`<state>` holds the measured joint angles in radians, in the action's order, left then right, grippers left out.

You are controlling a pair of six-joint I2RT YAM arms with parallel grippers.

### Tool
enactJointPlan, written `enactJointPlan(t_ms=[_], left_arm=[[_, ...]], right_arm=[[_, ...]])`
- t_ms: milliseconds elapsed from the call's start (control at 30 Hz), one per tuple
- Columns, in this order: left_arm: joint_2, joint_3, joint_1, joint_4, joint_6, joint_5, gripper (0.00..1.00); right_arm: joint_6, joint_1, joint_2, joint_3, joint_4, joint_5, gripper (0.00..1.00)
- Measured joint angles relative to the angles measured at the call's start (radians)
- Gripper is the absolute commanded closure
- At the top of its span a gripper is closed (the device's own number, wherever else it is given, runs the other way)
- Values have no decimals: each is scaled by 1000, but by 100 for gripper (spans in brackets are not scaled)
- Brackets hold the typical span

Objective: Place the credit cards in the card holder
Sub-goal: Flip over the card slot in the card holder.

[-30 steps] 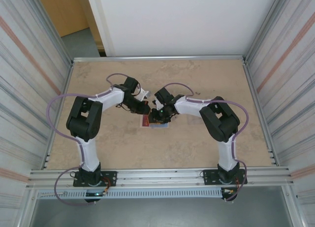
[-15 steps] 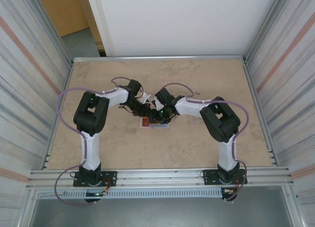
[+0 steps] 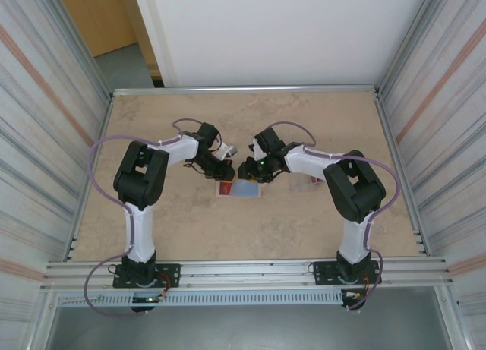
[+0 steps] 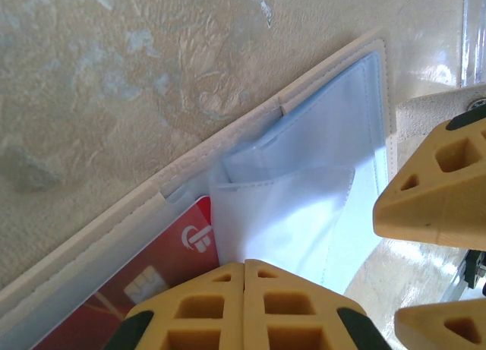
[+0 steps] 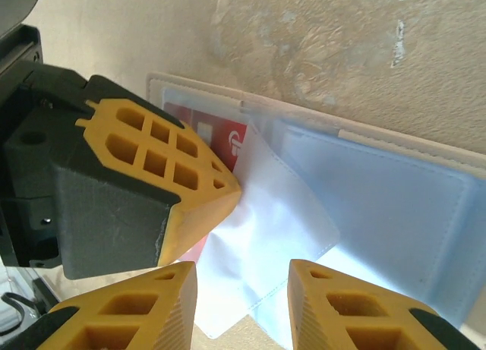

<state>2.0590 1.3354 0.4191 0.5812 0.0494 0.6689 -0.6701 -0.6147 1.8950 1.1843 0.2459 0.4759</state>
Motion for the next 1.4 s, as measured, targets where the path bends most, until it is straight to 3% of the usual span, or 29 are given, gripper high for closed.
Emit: enactJointPlan(t_ms=[567, 1067, 1400], left_arm=[[-2, -1, 0, -1, 0, 0, 100], [-13, -7, -1, -1, 0, -12, 100], [-19, -16, -6, -1, 0, -19, 100]], right_arm=[[-31, 7, 4, -15, 23, -56, 63], [-38, -7, 71, 20, -31, -7, 65], [-31, -14, 68, 43, 31, -34, 65]])
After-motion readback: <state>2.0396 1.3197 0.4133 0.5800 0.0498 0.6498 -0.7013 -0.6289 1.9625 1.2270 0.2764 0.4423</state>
